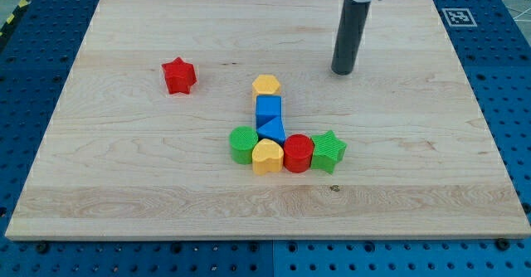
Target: Push the yellow hexagon along with blue cube a bit left
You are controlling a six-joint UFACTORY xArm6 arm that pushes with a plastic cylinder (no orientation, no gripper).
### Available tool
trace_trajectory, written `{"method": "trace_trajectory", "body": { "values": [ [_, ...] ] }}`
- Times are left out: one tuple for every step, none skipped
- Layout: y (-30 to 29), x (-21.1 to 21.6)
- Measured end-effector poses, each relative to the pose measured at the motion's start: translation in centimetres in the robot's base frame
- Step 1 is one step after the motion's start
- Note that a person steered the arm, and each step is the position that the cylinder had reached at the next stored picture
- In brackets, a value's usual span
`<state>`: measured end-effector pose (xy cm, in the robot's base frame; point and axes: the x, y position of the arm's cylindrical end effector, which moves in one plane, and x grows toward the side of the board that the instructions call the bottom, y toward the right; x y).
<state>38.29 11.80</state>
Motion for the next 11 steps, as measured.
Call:
{"method": "trace_trajectory", "body": {
  "values": [
    [1.1, 2.3],
    [1.1, 4.6],
    [-0.1, 5.4],
    [-1.5, 5.6],
    [-2.6, 6.2],
    [-4.1, 7.2],
    [-5.9, 7.2],
    [-7.2, 6.1],
    [-9.2, 5.7],
    [-11.3, 5.7],
    [-13.4, 5.3]
  ]
}}
